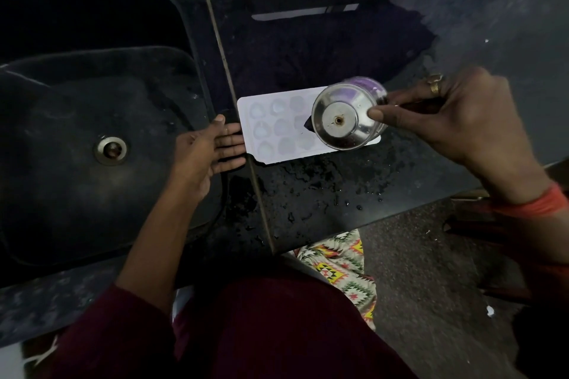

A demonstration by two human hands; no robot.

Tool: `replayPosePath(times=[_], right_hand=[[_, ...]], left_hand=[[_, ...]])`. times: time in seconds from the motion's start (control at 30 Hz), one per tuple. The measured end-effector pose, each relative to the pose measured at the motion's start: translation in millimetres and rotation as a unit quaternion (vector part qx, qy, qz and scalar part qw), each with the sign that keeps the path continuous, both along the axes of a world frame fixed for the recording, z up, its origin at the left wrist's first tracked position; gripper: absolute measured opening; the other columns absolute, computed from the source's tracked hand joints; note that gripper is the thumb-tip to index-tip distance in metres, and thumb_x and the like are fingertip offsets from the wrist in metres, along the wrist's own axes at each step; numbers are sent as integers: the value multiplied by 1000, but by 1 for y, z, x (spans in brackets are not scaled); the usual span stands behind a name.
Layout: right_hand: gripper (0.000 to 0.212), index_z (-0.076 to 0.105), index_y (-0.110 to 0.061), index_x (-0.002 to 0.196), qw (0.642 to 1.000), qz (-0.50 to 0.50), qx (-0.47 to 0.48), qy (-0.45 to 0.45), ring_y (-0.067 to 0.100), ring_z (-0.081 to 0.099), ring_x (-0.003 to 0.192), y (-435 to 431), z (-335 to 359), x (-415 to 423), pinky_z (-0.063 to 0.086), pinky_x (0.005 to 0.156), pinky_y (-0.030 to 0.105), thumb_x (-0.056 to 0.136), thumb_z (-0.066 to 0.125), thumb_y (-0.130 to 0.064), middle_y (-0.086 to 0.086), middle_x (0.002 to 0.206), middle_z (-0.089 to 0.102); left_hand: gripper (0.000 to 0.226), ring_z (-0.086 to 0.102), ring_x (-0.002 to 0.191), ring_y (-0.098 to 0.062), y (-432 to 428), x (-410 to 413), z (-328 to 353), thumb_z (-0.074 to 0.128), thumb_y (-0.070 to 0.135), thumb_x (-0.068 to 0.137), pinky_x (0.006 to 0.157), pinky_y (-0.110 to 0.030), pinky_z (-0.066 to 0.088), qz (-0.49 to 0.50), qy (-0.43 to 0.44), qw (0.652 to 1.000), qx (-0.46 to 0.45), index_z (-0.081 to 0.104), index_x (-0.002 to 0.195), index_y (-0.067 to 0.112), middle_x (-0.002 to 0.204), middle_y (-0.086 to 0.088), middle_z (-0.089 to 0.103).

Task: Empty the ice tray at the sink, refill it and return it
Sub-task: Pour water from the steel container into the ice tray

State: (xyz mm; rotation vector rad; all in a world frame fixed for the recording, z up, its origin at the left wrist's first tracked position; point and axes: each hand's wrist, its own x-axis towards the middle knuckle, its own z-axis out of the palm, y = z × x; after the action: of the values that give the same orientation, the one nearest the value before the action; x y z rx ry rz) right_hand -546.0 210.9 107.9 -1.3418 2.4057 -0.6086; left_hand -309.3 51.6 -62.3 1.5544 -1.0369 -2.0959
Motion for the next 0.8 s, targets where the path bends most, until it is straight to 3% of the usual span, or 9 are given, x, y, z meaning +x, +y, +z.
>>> replayPosePath(times=[0.37,0.57,0.67,0.8], right_hand=[[30,80,-25,92,999,-10,-29,-37,-18,57,57,1,2,-2,35,53,-2,75,78,-50,-23,72,67],[34,81,-23,92,998,-12,-35,-42,-4,68,74,-3,4,4,45,55,7,76,76,-52,-12,80,74],[31,81,-17,93,999,4,-34,-28,-17,58,56,-5,3,10,36,49,2,79,78,-44,-18,71,66],[31,81,-19,94,1000,6,-17,-17,-16,60,61,-9,1,13,36,52,1,79,79,-46,-9,79,73]], left_hand=[[37,76,87,-24,-1,0,1,56,39,100,63,-32,62,-3,2,1000,-3,74,100,7,92,-11,78],[37,76,87,-24,-2,0,0,56,40,99,62,-32,61,-7,1,1000,-2,74,100,8,93,-11,78],[38,76,88,-24,-3,1,-2,57,41,99,62,-32,61,-9,2,1000,-3,74,102,7,93,-11,78],[38,76,88,-24,-3,1,-2,56,41,99,63,-32,61,-10,5,1000,-4,74,102,7,93,-10,78]])
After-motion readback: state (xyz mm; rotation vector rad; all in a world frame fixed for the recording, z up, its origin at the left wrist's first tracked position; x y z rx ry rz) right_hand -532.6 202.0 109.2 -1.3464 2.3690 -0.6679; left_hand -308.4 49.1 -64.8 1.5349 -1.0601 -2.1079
